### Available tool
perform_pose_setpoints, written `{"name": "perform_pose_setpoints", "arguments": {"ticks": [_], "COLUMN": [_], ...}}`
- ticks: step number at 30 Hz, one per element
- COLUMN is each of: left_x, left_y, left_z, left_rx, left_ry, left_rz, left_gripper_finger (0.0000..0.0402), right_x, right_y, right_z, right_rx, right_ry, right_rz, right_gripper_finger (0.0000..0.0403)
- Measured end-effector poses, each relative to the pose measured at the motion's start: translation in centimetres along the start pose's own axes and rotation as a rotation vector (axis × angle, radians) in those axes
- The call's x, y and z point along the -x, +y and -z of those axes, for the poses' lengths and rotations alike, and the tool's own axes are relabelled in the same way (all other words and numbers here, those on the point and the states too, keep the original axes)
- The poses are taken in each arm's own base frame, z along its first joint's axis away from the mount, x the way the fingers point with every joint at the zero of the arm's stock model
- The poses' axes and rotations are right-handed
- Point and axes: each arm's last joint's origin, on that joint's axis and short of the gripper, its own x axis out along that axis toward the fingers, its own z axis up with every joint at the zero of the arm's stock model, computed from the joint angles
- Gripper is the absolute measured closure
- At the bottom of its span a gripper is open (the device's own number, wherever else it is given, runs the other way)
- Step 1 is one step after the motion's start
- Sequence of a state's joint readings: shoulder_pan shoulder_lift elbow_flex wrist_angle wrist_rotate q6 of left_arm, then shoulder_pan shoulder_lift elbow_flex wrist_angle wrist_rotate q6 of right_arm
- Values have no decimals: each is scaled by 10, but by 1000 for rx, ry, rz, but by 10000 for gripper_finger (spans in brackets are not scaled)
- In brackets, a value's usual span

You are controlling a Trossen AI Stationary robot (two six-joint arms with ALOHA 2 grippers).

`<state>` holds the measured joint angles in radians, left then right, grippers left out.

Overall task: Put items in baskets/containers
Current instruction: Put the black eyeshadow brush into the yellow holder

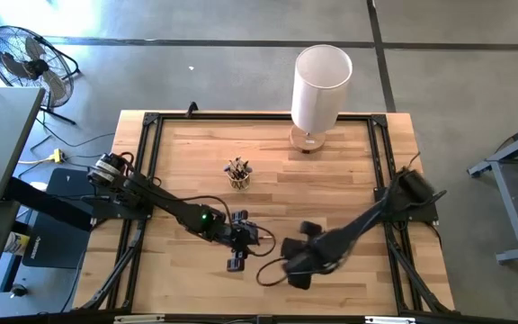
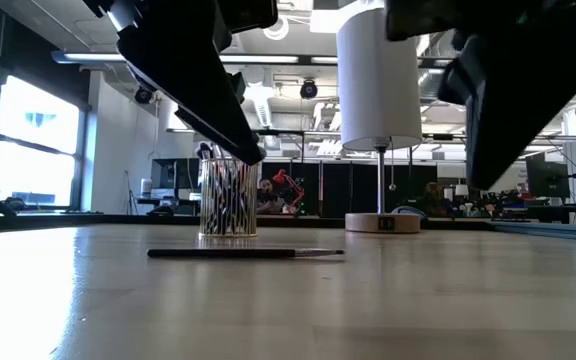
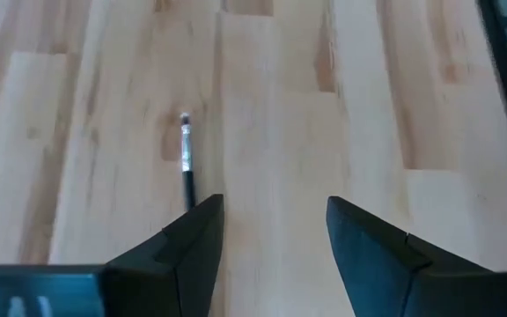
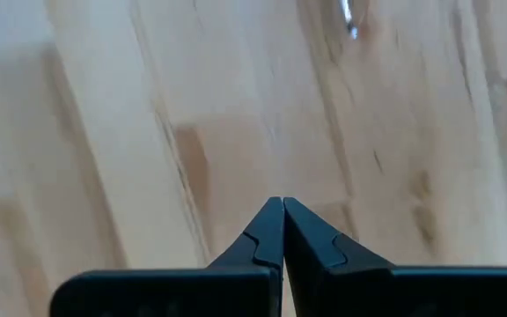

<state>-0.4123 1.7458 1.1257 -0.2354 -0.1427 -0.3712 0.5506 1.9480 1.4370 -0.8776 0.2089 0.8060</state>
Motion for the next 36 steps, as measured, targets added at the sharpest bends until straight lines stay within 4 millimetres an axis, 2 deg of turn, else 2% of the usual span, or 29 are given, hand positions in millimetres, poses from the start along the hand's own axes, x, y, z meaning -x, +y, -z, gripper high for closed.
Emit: {"name": "perform_pose_setpoints", "arguments": {"ticks": [3,6,11,17,23,29,36], "left_x": [0,0,0,-3,-4,-5,-4], "left_y": [0,0,4,27,47,51,51], "left_z": [0,0,-2,-9,-15,-16,-16], "left_rx": [0,1,-1,113,258,311,320], "left_ry": [7,4,-36,-46,-46,-43,-39], "left_rz": [14,15,-90,-130,-131,-123,-122], "left_gripper_finger": [204,204,204,204,204,204,204], "right_x": [2,3,-7,-33,-55,-81,-101], "right_y": [-6,-22,-53,-79,-98,-111,-123], "right_z": [22,45,65,52,40,27,10], "right_rx": [-141,-237,-233,-91,128,210,191], "right_ry": [-180,-335,-463,-564,-545,-532,-588], "right_rz": [-73,-147,-240,-232,-81,-52,-135], "right_gripper_finger": [403,403,401,373,318,276,273]}}
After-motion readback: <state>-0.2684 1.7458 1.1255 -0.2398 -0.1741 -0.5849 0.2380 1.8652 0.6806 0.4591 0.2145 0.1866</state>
